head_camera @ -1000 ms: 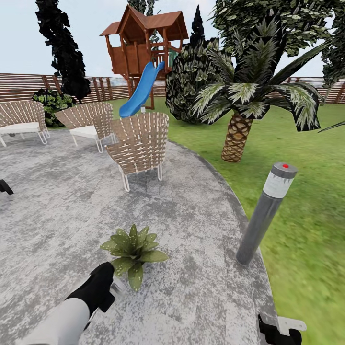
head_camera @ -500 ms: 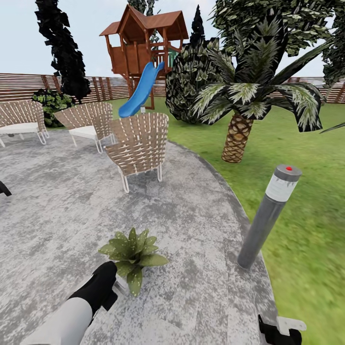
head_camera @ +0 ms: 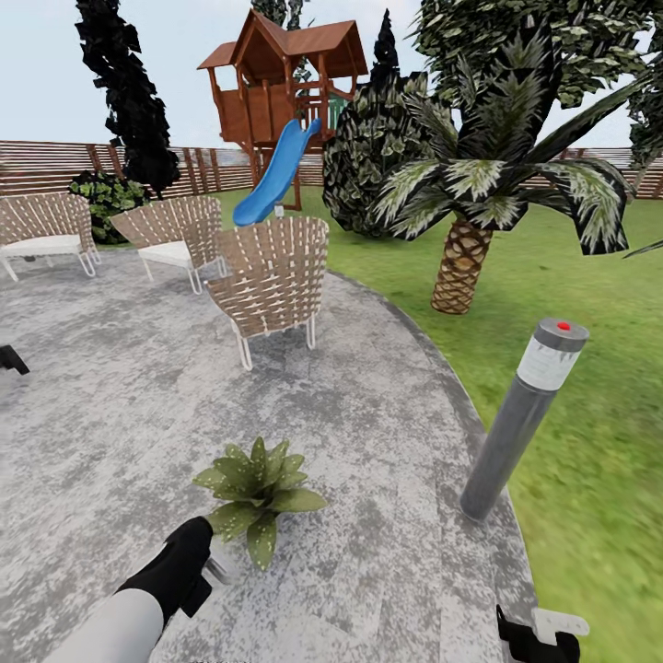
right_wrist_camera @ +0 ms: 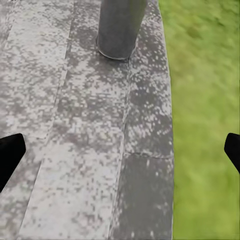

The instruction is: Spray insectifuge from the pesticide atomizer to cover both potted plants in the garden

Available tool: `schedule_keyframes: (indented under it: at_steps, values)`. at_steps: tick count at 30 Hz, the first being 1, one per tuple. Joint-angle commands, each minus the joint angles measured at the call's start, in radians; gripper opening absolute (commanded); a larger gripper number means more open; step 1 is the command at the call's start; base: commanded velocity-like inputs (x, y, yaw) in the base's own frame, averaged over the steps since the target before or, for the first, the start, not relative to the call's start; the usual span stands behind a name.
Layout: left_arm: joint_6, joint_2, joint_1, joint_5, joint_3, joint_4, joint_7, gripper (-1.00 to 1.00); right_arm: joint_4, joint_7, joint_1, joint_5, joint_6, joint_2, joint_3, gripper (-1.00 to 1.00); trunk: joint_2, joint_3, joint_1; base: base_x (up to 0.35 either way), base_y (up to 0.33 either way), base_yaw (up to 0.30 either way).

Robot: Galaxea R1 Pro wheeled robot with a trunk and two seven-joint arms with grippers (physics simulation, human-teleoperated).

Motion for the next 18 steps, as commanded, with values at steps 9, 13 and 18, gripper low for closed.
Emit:
schedule_keyframes:
  at_steps: [9,13,18]
  values:
    - [0.001,-0.013,0.000,-0.012,-0.005,-0.005,-0.009,-1.00,0.001,-0.002,-0.001,0.011,-0.003,0.000,-0.007,1.00,0.000,-0.001,0.000,0.000,-0.176,0.051]
    - [0.001,-0.015,-0.002,-0.011,-0.005,-0.008,-0.010,-1.00,0.001,-0.002,-0.001,0.011,-0.004,0.000,-0.007,1.00,0.000,-0.001,0.000,0.000,-0.274,0.108]
    - [0.004,-0.025,-0.014,-0.010,-0.005,-0.066,-0.012,-1.00,0.001,-0.002,-0.001,0.011,-0.004,0.000,-0.007,1.00,0.000,-0.001,0.000,0.000,-0.258,0.252]
